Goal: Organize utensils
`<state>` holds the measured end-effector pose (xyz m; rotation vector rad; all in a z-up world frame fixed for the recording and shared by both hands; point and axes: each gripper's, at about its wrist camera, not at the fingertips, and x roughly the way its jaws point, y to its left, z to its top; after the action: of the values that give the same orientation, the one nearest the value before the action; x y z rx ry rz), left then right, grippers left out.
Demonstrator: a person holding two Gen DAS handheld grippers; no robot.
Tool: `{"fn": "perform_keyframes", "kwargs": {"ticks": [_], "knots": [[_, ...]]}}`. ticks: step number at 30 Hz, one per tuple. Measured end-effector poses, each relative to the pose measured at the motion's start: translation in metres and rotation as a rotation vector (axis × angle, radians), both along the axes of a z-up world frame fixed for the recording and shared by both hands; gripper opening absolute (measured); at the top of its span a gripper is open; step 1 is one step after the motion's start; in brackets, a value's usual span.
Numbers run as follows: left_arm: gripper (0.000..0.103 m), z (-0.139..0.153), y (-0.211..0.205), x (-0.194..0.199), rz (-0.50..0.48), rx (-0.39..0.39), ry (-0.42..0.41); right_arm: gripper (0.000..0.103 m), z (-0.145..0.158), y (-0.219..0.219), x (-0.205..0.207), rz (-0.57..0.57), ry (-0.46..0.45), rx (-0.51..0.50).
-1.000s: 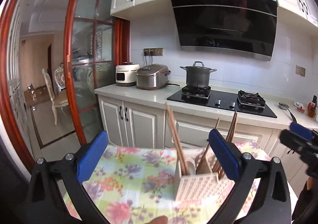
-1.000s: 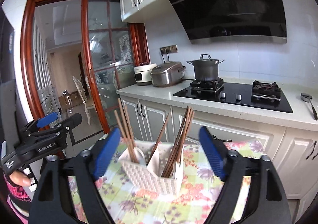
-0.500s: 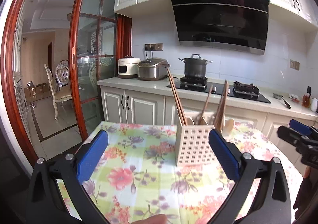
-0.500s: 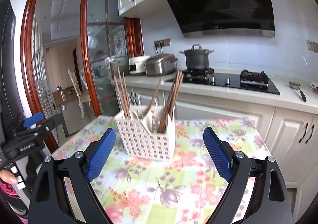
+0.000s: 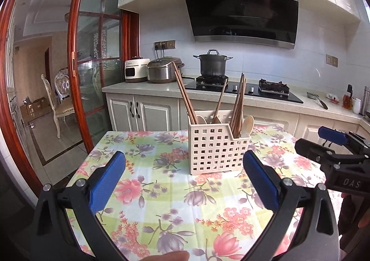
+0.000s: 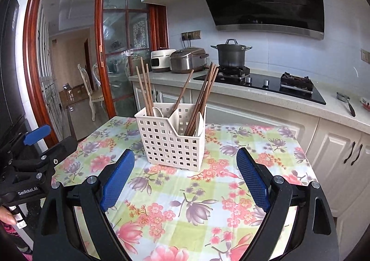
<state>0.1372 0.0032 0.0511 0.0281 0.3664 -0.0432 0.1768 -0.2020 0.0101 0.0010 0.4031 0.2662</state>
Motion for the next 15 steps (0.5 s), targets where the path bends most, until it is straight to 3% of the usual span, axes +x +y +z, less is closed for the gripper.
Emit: {"fn": "perform_keyframes", "kwargs": {"ticks": [15], "knots": [[0.098,-0.0005,0.0009,0.0024,-0.005,-0.013,0.019,0.084,0.0004,0.0011,-0.0036,0.013,-0.003,-0.002]]}}
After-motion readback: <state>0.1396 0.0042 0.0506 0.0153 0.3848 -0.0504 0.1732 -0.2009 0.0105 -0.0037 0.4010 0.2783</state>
